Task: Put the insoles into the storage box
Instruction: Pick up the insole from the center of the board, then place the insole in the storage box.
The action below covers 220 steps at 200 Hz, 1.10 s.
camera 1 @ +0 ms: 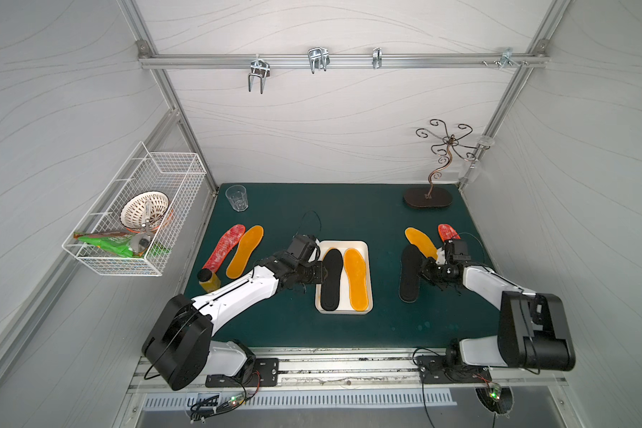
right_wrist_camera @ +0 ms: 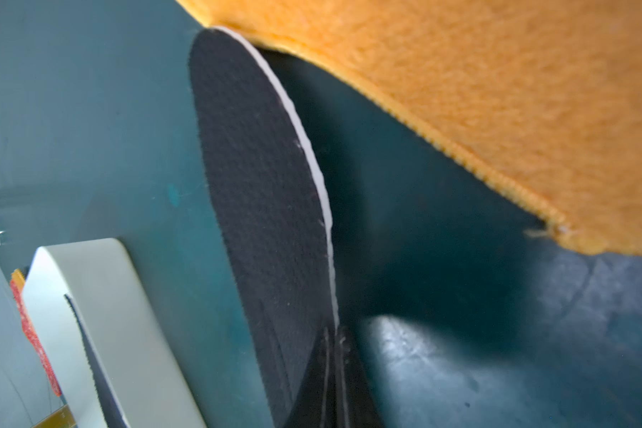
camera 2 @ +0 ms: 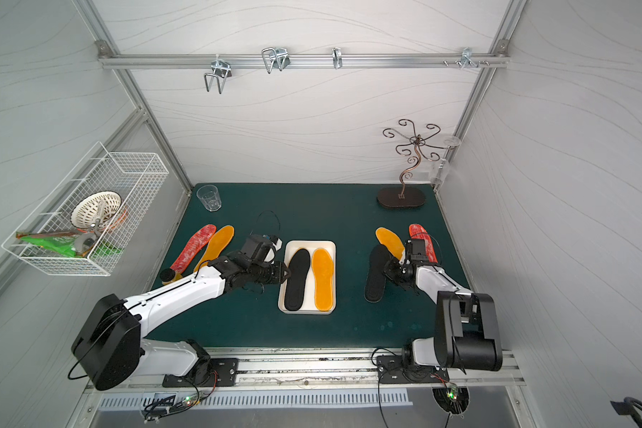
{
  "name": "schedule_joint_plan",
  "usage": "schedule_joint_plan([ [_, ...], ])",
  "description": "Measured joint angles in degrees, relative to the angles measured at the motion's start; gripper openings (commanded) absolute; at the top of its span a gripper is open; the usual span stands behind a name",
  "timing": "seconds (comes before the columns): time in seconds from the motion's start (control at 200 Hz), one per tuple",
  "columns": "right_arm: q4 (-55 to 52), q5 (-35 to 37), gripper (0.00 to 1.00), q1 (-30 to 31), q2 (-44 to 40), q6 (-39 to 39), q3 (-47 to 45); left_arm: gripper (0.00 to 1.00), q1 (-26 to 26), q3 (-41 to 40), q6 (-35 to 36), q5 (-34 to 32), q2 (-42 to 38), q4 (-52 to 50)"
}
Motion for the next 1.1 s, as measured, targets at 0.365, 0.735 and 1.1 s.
schedule_joint_plan([
  [0.365, -4.28, -1.95, 0.00, 2.14, -8.94, -1.81, 2.40, 0.33, -0.55, 0.00, 0.81, 2.34, 0.28, 1.53],
  [0.735, -8.13, -3.98, 0.00, 11.63, -13.53, -0.31, 7.04, 0.39, 8.20, -4.70, -1.84, 1.27, -6.03, 4.11],
  [1.1, -2.27, -3.63, 0.00, 26.56, -10.69, 8.04, 8.50, 0.39, 16.00, -10.29, -3.19, -0.48, -8.41, 3.50],
])
